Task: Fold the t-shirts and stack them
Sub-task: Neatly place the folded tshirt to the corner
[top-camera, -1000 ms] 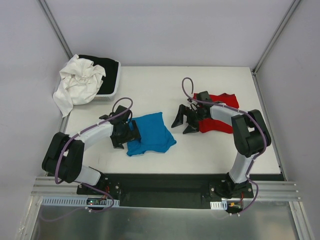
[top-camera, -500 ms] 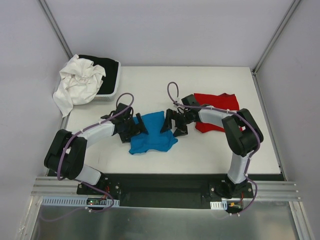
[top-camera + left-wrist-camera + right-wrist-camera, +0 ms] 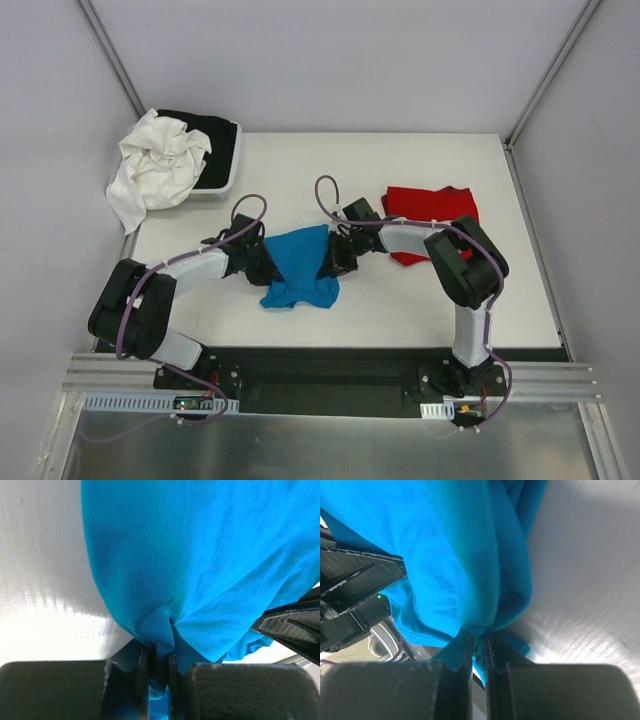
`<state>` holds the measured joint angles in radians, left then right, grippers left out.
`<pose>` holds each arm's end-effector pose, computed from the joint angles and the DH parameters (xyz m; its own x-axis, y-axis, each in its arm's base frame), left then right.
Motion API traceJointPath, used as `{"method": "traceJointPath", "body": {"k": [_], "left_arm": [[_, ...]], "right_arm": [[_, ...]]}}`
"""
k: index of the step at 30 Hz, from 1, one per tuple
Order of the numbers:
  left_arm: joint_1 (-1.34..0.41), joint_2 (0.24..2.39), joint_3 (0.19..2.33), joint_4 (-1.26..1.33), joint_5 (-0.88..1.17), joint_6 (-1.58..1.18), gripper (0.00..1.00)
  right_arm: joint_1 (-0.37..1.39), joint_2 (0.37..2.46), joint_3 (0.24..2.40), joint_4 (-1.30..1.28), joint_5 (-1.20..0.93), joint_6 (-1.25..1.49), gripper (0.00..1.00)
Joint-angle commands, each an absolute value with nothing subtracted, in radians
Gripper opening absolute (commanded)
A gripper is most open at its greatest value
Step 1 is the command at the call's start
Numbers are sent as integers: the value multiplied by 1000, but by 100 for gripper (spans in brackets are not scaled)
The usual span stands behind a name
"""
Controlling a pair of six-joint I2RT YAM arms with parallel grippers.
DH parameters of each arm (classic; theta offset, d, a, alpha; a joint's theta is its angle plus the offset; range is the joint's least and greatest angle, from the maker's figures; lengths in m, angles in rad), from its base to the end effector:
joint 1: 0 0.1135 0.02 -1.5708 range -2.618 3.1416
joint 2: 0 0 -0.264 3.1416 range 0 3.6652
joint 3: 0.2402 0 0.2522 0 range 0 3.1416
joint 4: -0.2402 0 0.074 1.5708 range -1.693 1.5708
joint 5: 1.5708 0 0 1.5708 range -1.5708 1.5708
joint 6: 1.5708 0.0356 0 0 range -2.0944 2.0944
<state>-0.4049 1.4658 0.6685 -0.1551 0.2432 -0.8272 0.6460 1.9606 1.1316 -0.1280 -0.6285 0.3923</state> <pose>0.2442 -0.1140 0.1543 -0.8828 -0.3988 -0.2480 -0.2055 0.8029 -0.5595 0.2982 0.2510 0.1336 -0.8927 -0.2857 -0.3485 -0.4503 0.5966 0.6643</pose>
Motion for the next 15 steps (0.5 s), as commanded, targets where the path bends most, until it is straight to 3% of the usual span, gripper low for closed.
{"method": "traceJointPath", "body": {"k": [1,15], "left_arm": [[-407,1453,666,-208,229,-798,0],[-419,1470,1028,-410,187,-681,0]], "right_arm": [[655,1928,1160,-152,-586,388,1],[652,1790,1298,-316,-480,337,1]]}}
